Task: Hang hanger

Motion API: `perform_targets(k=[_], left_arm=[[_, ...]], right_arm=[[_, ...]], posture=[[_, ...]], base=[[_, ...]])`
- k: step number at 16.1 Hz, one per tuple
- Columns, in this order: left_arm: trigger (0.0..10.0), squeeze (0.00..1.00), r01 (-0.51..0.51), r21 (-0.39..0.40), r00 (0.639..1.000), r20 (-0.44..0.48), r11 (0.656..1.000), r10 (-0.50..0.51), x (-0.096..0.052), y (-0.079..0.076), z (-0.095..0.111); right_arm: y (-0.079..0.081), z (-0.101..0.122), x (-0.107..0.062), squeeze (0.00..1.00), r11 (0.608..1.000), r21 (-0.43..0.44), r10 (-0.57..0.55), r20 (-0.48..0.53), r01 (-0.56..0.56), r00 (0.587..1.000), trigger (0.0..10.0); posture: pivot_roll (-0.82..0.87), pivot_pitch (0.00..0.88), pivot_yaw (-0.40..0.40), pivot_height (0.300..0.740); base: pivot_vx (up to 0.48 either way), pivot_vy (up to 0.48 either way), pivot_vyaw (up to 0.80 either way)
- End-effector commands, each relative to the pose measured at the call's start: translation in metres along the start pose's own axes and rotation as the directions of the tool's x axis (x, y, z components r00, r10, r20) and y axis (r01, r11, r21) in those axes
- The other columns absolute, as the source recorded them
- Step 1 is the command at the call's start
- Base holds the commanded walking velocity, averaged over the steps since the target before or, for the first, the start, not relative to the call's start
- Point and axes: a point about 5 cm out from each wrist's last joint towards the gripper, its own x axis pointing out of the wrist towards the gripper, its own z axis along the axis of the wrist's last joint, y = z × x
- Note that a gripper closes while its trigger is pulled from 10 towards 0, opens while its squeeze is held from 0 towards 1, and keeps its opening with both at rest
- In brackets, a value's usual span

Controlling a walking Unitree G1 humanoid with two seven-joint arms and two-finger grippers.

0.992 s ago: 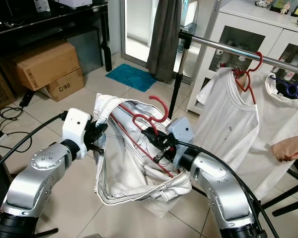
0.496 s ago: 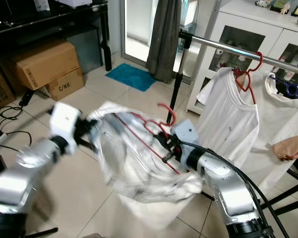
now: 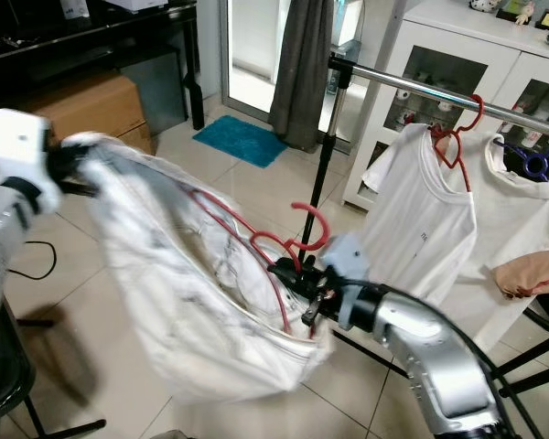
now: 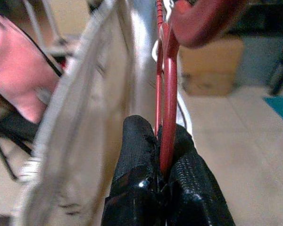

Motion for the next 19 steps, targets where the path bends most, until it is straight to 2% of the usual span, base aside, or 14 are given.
perform_targets(k=[1, 3, 5, 6, 7, 8, 9, 10, 12, 14, 16, 17, 18, 19], left_arm=[[0.0, 0.0, -0.187, 0.014, 0.981, 0.054, 0.982, 0.186, -0.001, 0.032, 0.012], [0.0, 0.0, -0.244, -0.042, 0.969, 0.029, 0.969, 0.245, 0.006, 0.034, -0.003], [0.0, 0.0, -0.194, -0.105, 0.98, 0.011, 0.975, 0.196, 0.013, 0.021, -0.012], [0.0, 0.0, -0.144, -0.117, 0.99, -0.001, 0.983, 0.145, 0.017, 0.011, -0.019], [0.0, 0.0, -0.089, -0.064, 0.995, 0.028, 0.994, 0.091, 0.02, 0.001, -0.016], [0.0, 0.0, -0.012, -0.018, 0.998, 0.057, 1.0, 0.013, 0.021, -0.009, -0.006], [0.0, 0.0, 0.009, -0.006, 0.998, 0.065, 1.0, -0.009, 0.022, -0.011, -0.004], [0.0, 0.0, 0.088, 0.067, 0.992, 0.08, 0.994, -0.093, 0.024, -0.021, 0.006], [0.0, 0.0, 0.214, 0.112, 0.969, 0.104, 0.97, -0.226, 0.025, -0.036, 0.023], [0.0, 0.0, 0.296, 0.099, 0.944, 0.122, 0.95, -0.307, 0.027, -0.046, 0.034], [0.0, 0.0, 0.277, 0.059, 0.95, 0.131, 0.959, -0.283, 0.031, -0.041, 0.036], [0.0, 0.0, 0.215, 0.036, 0.969, 0.12, 0.976, -0.217, 0.036, -0.03, 0.034], [0.0, 0.0, 0.097, -0.009, 0.991, 0.097, 0.995, -0.096, 0.04, -0.011, 0.026], [0.0, 0.0, 0.016, -0.017, 0.998, 0.064, 1.0, -0.015, 0.04, 0.004, 0.017]], right_arm=[[-0.004, 0.005, -0.015, 0.0, 0.999, 0.046, 0.008, 0.025, -0.009, 1.0, 0.0], [0.007, 0.012, -0.018, 0.0, 0.993, 0.079, 0.083, 0.081, -0.09, 0.993, 0.0], [0.009, 0.016, -0.016, 0.0, 0.991, 0.104, 0.075, 0.133, -0.089, 0.988, 0.0], [0.015, 0.021, -0.015, 0.0, 0.981, 0.14, 0.113, 0.174, -0.138, 0.978, 0.0], [0.026, 0.013, -0.013, 0.0, 0.971, 0.144, 0.181, 0.074, -0.19, 0.981, 0.0], [0.019, 0.001, -0.011, 0.0, 0.991, 0.074, 0.114, -0.062, -0.109, 0.992, 0.0], [0.017, -0.001, -0.01, 0.0, 0.996, 0.048, 0.085, -0.093, -0.081, 0.992, 0.0], [0.004, -0.01, -0.008, 0.0, 0.998, -0.066, -0.014, -0.217, 0.0, 0.976, 0.0], [-0.003, -0.02, -0.009, 0.0, 0.972, -0.232, -0.057, -0.385, -0.036, 0.921, 0.0], [0.003, -0.022, -0.008, 0.0, 0.964, -0.242, -0.002, -0.423, -0.11, 0.906, 0.0], [0.011, -0.02, -0.007, 0.0, 0.96, -0.216, 0.084, -0.381, -0.177, 0.921, 0.0], [0.014, -0.016, -0.006, 0.0, 0.97, -0.164, 0.119, -0.312, -0.177, 0.943, 0.0], [0.013, -0.011, -0.008, 0.0, 0.983, -0.097, 0.128, -0.222, -0.153, 0.966, 0.0], [0.009, -0.005, -0.011, 0.0, 0.993, -0.037, 0.109, -0.134, -0.115, 0.985, 0.0]], posture=[[-0.08, 0.0, -0.045, 0.74], [-0.08, 0.0, -0.045, 0.74], [-0.09, 0.0, -0.035, 0.74], [-0.09, 0.0, -0.033, 0.74], [-0.09, 0.0, -0.034, 0.74], [-0.09, 0.0, -0.036, 0.74], [-0.09, 0.0, -0.036, 0.74], [-0.09, 0.0, -0.035, 0.74], [-0.09, 0.0, -0.035, 0.74], [-0.09, 0.0, -0.035, 0.74], [-0.09, 0.0, -0.039, 0.74], [-0.09, 0.0, -0.039, 0.74], [-0.09, 0.0, -0.038, 0.74], [-0.09, 0.0, -0.038, 0.74]], base=[[0.0, 0.0, 0.0], [0.0, 0.0, 0.0], [0.0, 0.0, 0.0], [0.0, 0.0, 0.0], [0.0, 0.0, 0.0], [0.0, 0.0, 0.0], [0.0, 0.0, 0.0], [0.0, 0.0, 0.0], [0.0, 0.0, 0.0], [0.0, 0.0, 0.0], [0.0, 0.0, 0.0], [0.0, 0.0, 0.0], [0.0, 0.0, 0.0], [0.0, 0.0, 0.0]])
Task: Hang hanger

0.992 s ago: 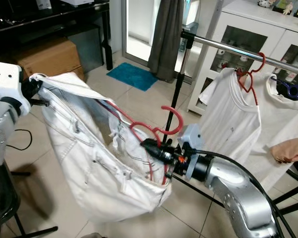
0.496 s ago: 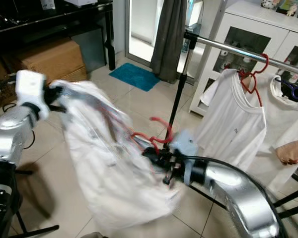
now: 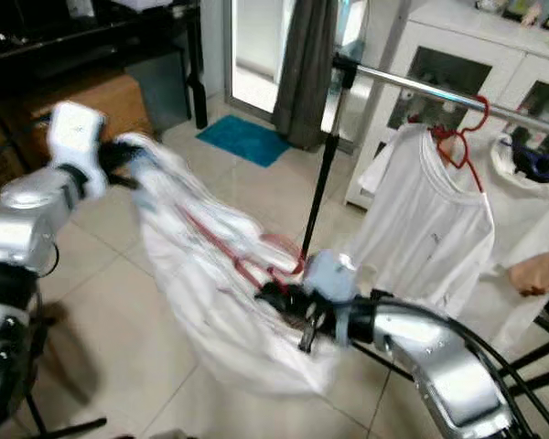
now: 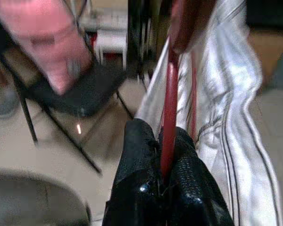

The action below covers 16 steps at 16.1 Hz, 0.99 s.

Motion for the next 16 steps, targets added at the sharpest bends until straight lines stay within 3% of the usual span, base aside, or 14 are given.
perform_targets(k=[1, 3, 5, 6, 7, 8, 9, 10, 11, 12, 13, 14, 15, 16], left_arm=[[0.0, 0.0, -0.153, -0.001, 0.985, 0.086, 0.988, 0.152, -0.007, 0.031, 0.021], [0.0, 0.0, -0.264, -0.047, 0.964, 0.004, 0.963, 0.265, -0.013, 0.048, -0.007], [0.0, 0.0, -0.254, -0.062, 0.966, -0.058, 0.965, 0.25, -0.015, 0.045, -0.027], [0.0, 0.0, -0.038, -0.086, 0.998, -0.045, 0.996, 0.034, -0.007, 0.009, -0.034], [0.0, 0.0, 0.174, -0.08, 0.984, -0.016, 0.981, -0.176, -0.006, -0.028, -0.032], [0.0, 0.0, 0.297, -0.093, 0.955, 0.016, 0.95, -0.297, -0.009, -0.052, -0.029], [0.0, 0.0, 0.426, -0.089, 0.904, 0.058, 0.9, -0.422, -0.018, -0.076, -0.022], [0.0, 0.0, 0.494, -0.114, 0.869, 0.101, 0.862, -0.485, -0.028, -0.092, -0.014], [0.0, 0.0, 0.511, -0.138, 0.858, 0.135, 0.848, -0.495, -0.033, -0.097, -0.007], [0.0, 0.0, 0.52, -0.164, 0.852, 0.168, 0.838, -0.496, -0.039, -0.1, -0.003], [0.0, 0.0, 0.475, -0.173, 0.877, 0.169, 0.863, -0.449, -0.044, -0.097, -0.003], [0.0, 0.0, 0.397, -0.175, 0.915, 0.148, 0.901, -0.375, -0.052, -0.091, -0.009], [1.8, 0.0, 0.308, -0.195, 0.95, 0.121, 0.931, -0.288, -0.061, -0.087, -0.015], [10.0, 0.0, 0.207, -0.206, 0.978, 0.079, 0.956, -0.195, -0.068, -0.083, -0.024]], right_arm=[[-0.005, -0.007, -0.011, 0.0, 0.997, 0.071, -0.023, -0.011, 0.024, 1.0, 0.0], [-0.008, 0.003, -0.018, 0.0, 0.984, 0.175, -0.063, 0.149, 0.036, 0.987, 0.0], [-0.011, 0.011, -0.018, 0.0, 0.976, 0.211, -0.101, 0.221, 0.053, 0.97, 0.0], [-0.028, 0.019, -0.01, 0.0, 0.941, 0.266, -0.28, 0.269, 0.208, 0.922, 0.0], [-0.038, 0.025, -0.002, 0.0, 0.892, 0.336, -0.41, 0.313, 0.304, 0.857, 0.0], [-0.046, 0.029, 0.002, 0.0, 0.843, 0.388, -0.504, 0.327, 0.373, 0.799, 0.0], [-0.059, 0.027, 0.004, 0.0, 0.748, 0.464, -0.64, 0.31, 0.476, 0.703, 0.0], [-0.069, 0.02, 0.003, 0.0, 0.636, 0.519, -0.754, 0.258, 0.572, 0.605, 0.0], [-0.074, 0.016, 0.001, 0.0, 0.569, 0.546, -0.809, 0.234, 0.615, 0.54, 0.0], [-0.077, 0.01, -0.001, 0.0, 0.511, 0.592, -0.843, 0.204, 0.623, 0.498, 0.0], [-0.079, 0.002, -0.002, 0.0, 0.479, 0.561, -0.861, 0.15, 0.676, 0.486, 0.0], [-0.077, -0.006, -0.001, 0.0, 0.496, 0.458, -0.846, 0.063, 0.738, 0.529, 3.3], [-0.073, -0.012, 0.003, 0.0, 0.538, 0.383, -0.817, 0.016, 0.751, 0.577, 10.0], [-0.066, -0.016, 0.005, 0.0, 0.584, 0.346, -0.779, -0.016, 0.734, 0.627, 10.0]], posture=[[-0.09, 0.0, -0.038, 0.74], [-0.09, 0.0, -0.032, 0.74], [-0.09, 0.0, -0.031, 0.74], [-0.1, 0.0, -0.029, 0.74], [-0.09, 0.0, -0.031, 0.74], [-0.09, 0.0, -0.033, 0.74], [-0.09, 0.0, -0.036, 0.74], [-0.09, 0.0, -0.036, 0.74], [-0.08, 0.0, -0.039, 0.74], [-0.07, 0.0, -0.042, 0.74], [-0.07, 0.0, -0.045, 0.74], [-0.06, 0.0, -0.05, 0.74], [-0.06, 0.0, -0.05, 0.74], [-0.06, 0.0, -0.059, 0.74]], base=[[0.0, 0.0, 0.0], [0.0, 0.0, 0.0], [0.0, 0.0, 0.0], [0.0, 0.0, 0.0], [0.0, 0.0, 0.0], [0.0, 0.0, 0.0], [0.0, 0.0, 0.0], [0.0, 0.0, 0.0], [0.0, 0.0, 0.0], [0.0, 0.0, 0.0], [0.0, 0.0, 0.0], [0.0, 0.0, 0.0], [0.0, 0.0, 0.0], [0.0, 0.0, 0.0]])
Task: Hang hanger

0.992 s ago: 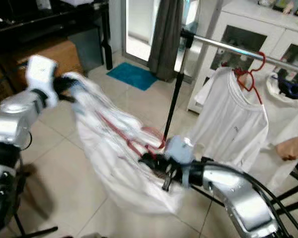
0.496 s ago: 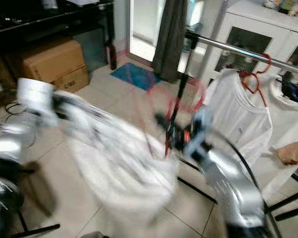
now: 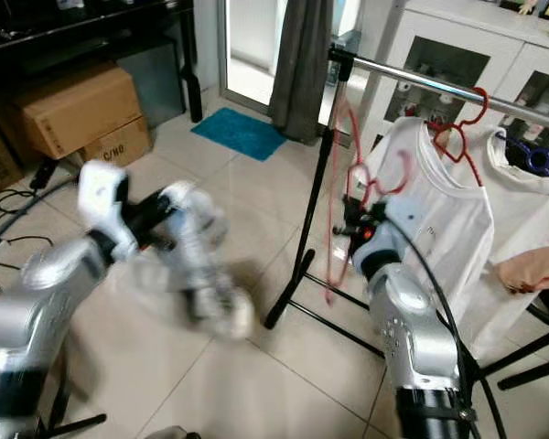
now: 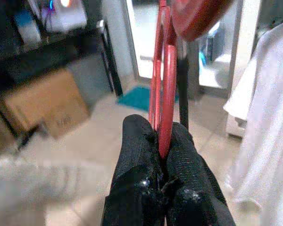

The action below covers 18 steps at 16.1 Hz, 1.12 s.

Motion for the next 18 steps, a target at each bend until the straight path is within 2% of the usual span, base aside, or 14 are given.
perform_targets(k=[1, 2, 4, 5, 6, 9, 11, 12, 16, 18], left_arm=[[10.0, 0.0, -0.068, 0.008, 0.998, 0.008, 0.998, 0.068, -0.004, 0.001, 0.003], [10.0, 0.0, -0.108, 0.003, 0.994, -0.034, 0.994, 0.108, -0.011, -0.001, -0.008], [10.0, 0.0, -0.144, -0.038, 0.989, -0.029, 0.989, 0.143, -0.019, -0.008, -0.014], [10.0, 0.0, -0.152, -0.072, 0.988, -0.022, 0.986, 0.151, -0.022, -0.016, -0.016], [10.0, 0.0, -0.159, -0.098, 0.987, -0.026, 0.982, 0.157, -0.025, -0.024, -0.018], [10.0, 0.0, -0.18, -0.103, 0.983, -0.035, 0.978, 0.178, -0.025, -0.035, -0.021], [10.0, 0.0, -0.221, -0.059, 0.975, 0.021, 0.974, 0.222, -0.025, -0.036, -0.019], [10.0, 0.0, -0.231, -0.062, 0.972, 0.02, 0.971, 0.233, -0.025, -0.037, -0.019], [10.0, 0.0, -0.213, -0.041, 0.977, 0.01, 0.976, 0.213, -0.023, -0.039, -0.015], [10.0, 0.0, -0.16, -0.036, 0.987, -0.016, 0.986, 0.16, -0.02, -0.042, -0.016]], right_arm=[[0.005, -0.006, -0.004, 0.0, 0.999, -0.031, 0.024, -0.059, -0.026, 0.998, 10.0], [0.006, -0.009, -0.009, 0.0, 1.0, -0.008, 0.005, -0.051, -0.006, 0.999, 10.0], [0.007, -0.008, -0.015, 0.0, 1.0, 0.007, -0.009, -0.016, 0.009, 1.0, 10.0], [0.009, -0.006, -0.017, 0.0, 0.999, 0.048, -0.018, 0.013, 0.017, 1.0, 10.0], [0.011, -0.003, -0.018, 0.0, 0.997, 0.073, -0.041, 0.048, 0.037, 0.998, 10.0], [0.018, 0.003, -0.02, 0.0, 0.988, 0.156, -0.019, 0.098, 0.003, 0.995, 10.0], [0.021, 0.005, -0.019, 0.0, 0.996, 0.092, -0.029, 0.097, 0.02, 0.995, 10.0], [0.021, 0.004, -0.019, 0.0, 0.996, 0.089, -0.038, 0.089, 0.03, 0.995, 10.0], [0.012, 0.003, -0.017, 0.0, 0.987, 0.116, -0.116, 0.063, 0.108, 0.991, 10.0], [0.012, 0.0, -0.015, 0.0, 0.985, 0.133, -0.119, 0.048, 0.111, 0.992, 10.0]], posture=[[-0.06, 0.0, -0.059, 0.74], [-0.05, 0.0, -0.072, 0.74], [-0.05, 0.0, -0.086, 0.74], [-0.04, 0.0, -0.099, 0.74], [-0.04, 0.0, -0.103, 0.74], [-0.04, 0.0, -0.115, 0.74], [-0.04, 0.004, -0.116, 0.74], [-0.04, 0.007, -0.116, 0.74], [-0.04, 0.011, -0.116, 0.74], [-0.04, 0.013, -0.114, 0.74]], base=[[0.0, 0.0, 0.0], [0.0, 0.0, -0.8], [0.0, 0.0, -0.8], [0.0, 0.0, -0.8], [0.0, 0.0, -0.8], [0.0, 0.0, -0.8], [0.0, 0.0, -0.8], [0.0, 0.0, -0.8], [0.0, 0.0, -0.8], [0.0, 0.0, -0.79]])
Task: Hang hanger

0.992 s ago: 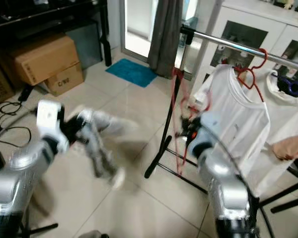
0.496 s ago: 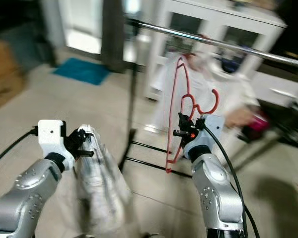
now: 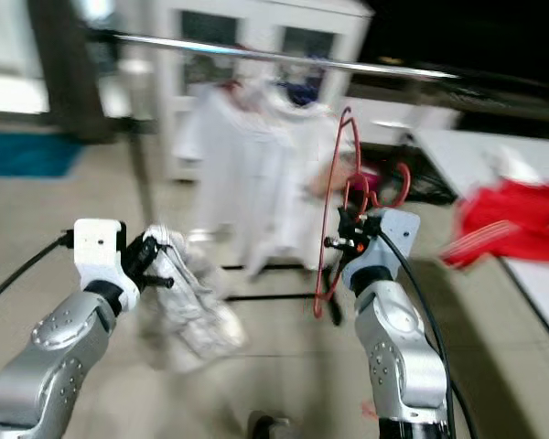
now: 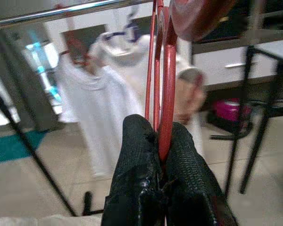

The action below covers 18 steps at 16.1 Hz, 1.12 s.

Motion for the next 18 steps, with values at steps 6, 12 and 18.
perform_targets(k=[6, 12, 18], left_arm=[[10.0, 0.0, 0.053, 0.026, 0.997, 0.053, 0.998, -0.055, 0.004, -0.014, 0.011], [10.0, 0.0, 0.044, 0.047, 0.997, 0.065, 0.998, -0.047, 0.011, -0.006, 0.016], [10.0, 0.0, 0.048, 0.052, 0.996, 0.072, 0.998, -0.051, 0.013, -0.007, 0.015]], right_arm=[[-0.012, 0.003, -0.001, 0.0, 0.995, -0.086, -0.049, -0.03, 0.047, 0.998, 10.0], [-0.012, 0.005, -0.002, 0.0, 0.993, -0.108, -0.045, 0.011, 0.046, 0.999, 10.0], [-0.009, 0.004, -0.002, 0.0, 0.997, -0.075, -0.012, 0.018, 0.013, 1.0, 10.0]], posture=[[-0.08, 0.0, -0.103, 0.74], [-0.1, 0.0, -0.064, 0.74], [-0.09, 0.0, -0.065, 0.74]], base=[[0.0, 0.0, -0.79], [0.0, 0.0, -0.8], [0.0, 0.0, -0.8]])
